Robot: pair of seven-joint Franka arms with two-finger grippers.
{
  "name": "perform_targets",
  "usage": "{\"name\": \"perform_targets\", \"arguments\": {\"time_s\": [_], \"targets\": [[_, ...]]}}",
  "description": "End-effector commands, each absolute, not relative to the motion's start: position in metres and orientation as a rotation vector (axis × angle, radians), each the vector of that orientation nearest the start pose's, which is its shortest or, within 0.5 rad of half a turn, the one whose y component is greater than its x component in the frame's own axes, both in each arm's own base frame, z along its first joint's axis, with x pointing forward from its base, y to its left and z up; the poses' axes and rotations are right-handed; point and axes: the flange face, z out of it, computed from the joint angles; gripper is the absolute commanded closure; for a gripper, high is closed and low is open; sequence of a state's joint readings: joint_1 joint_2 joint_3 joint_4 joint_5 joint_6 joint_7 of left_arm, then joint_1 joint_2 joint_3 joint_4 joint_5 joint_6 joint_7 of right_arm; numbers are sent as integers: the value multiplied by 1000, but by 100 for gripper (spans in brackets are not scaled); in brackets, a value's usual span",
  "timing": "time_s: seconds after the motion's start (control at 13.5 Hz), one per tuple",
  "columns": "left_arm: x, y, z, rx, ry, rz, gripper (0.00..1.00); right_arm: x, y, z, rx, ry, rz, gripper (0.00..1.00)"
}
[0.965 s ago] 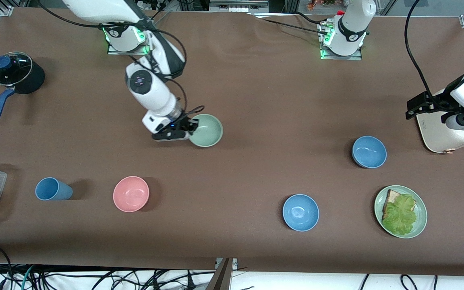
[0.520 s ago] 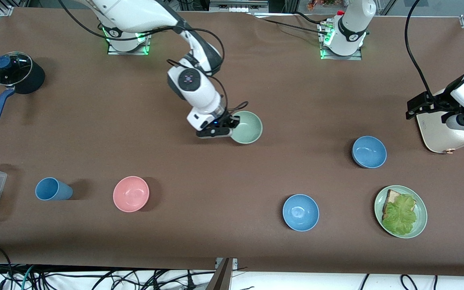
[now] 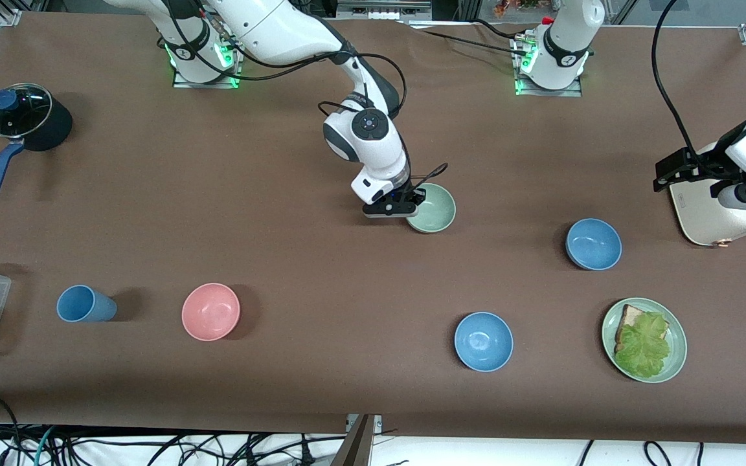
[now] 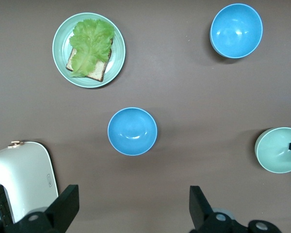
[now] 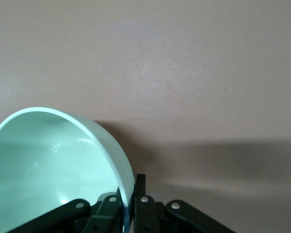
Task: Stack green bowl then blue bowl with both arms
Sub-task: 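Grip the green bowl rim and slide it toward the table middle, then open the right gripper and release the green bowl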
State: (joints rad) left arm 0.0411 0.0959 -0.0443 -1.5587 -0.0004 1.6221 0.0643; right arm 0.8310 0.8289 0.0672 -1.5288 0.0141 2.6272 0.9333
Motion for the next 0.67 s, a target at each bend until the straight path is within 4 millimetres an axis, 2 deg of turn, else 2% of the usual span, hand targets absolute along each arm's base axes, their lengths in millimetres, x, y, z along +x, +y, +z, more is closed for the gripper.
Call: {"name": "perform_targets", "arguments": {"time_s": [0.0,0.15,0.59], "targets": [[590,5,584,-3160,84,64,0,470,568,194,-2894,122,-195,91],[590,4,584,-3158,91,59,0,475,565,199,-2892,129,-208,0],[595,-14,588,-3158,137,43,0,486,555,216,-2914,159,-210,0]]}}
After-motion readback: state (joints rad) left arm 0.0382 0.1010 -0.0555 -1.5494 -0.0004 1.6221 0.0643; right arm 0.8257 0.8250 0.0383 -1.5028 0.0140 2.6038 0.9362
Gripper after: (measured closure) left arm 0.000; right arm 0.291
